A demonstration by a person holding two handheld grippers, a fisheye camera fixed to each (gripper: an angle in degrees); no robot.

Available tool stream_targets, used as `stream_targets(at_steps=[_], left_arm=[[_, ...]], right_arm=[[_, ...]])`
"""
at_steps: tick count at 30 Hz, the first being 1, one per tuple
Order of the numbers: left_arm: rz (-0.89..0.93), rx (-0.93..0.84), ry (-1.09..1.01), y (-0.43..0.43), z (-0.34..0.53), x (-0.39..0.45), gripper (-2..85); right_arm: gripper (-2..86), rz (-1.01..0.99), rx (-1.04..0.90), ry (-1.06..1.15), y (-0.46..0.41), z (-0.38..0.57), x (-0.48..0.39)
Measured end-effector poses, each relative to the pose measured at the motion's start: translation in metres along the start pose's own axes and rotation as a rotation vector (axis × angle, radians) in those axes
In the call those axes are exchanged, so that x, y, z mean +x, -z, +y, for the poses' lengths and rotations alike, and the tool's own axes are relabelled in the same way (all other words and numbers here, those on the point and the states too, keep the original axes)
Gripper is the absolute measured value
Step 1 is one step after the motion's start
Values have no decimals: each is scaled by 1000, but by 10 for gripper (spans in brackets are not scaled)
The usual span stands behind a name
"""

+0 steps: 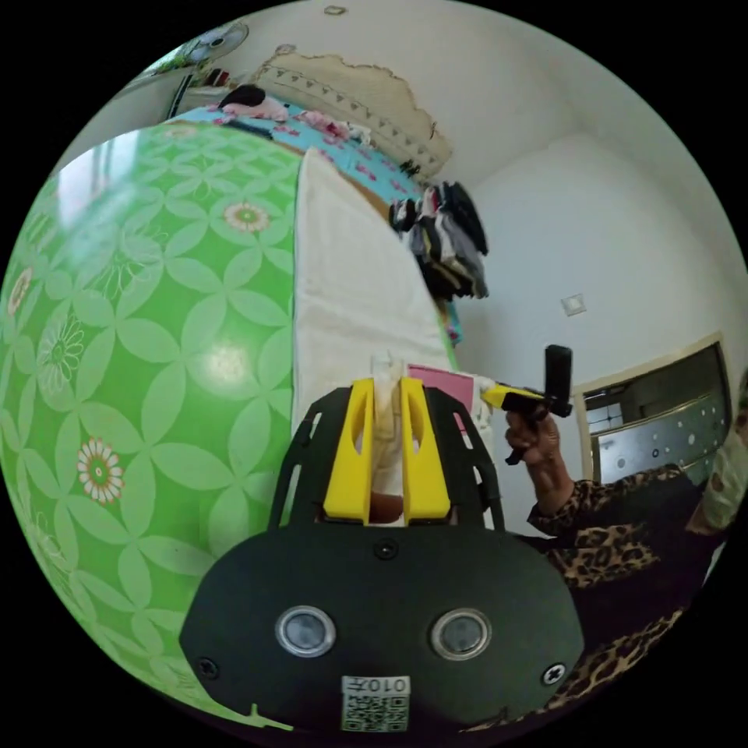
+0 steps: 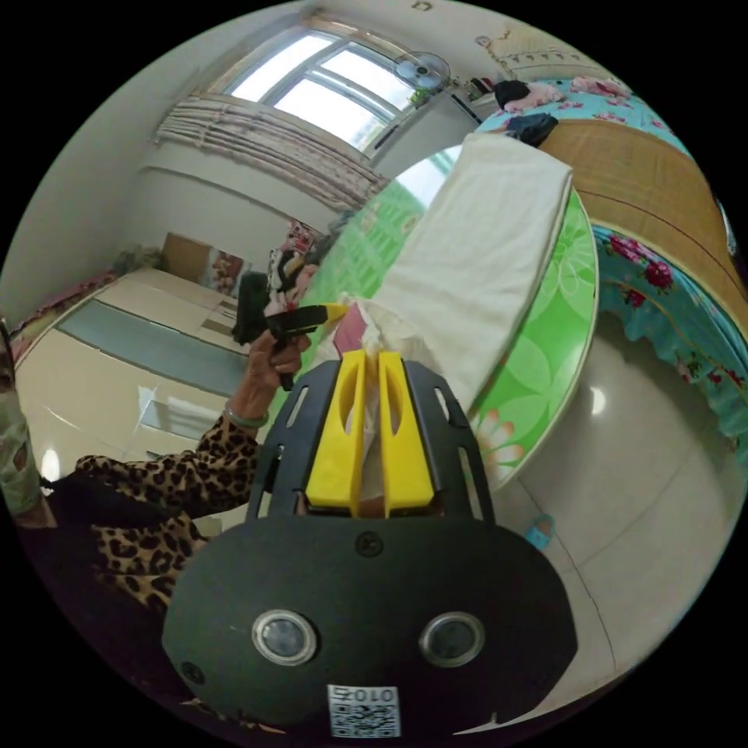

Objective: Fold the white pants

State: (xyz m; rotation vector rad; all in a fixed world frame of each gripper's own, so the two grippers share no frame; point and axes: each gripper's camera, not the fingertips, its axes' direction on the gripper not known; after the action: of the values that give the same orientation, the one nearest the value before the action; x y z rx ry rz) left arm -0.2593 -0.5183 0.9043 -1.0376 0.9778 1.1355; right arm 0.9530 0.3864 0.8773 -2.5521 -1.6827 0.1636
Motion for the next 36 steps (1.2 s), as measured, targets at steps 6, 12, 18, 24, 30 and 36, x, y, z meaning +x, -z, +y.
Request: stream_targets(at_steps=[6,12,18,24,30,36], left_arm=[[-75,-91,57,-25,-21,-24,70],[192,75,129,-10,2,-56,48],[112,227,260,25,35,-71,7],[154,202,149,16,50,-20,-1],[214,-59,93,-72,104,43,-2],[225,-28,247,-108,158,33,-3]], right_arm=[[54,131,-46,-121,-23,-11,36],[64,64,-45,-99,-9,-12,52],[46,1,34,-119,52,5,81],[27,-206,-12,35,71,0,70],[23,-279,-201,99,11,-9,68],[19,-207,-357,121,-16,-16,95]])
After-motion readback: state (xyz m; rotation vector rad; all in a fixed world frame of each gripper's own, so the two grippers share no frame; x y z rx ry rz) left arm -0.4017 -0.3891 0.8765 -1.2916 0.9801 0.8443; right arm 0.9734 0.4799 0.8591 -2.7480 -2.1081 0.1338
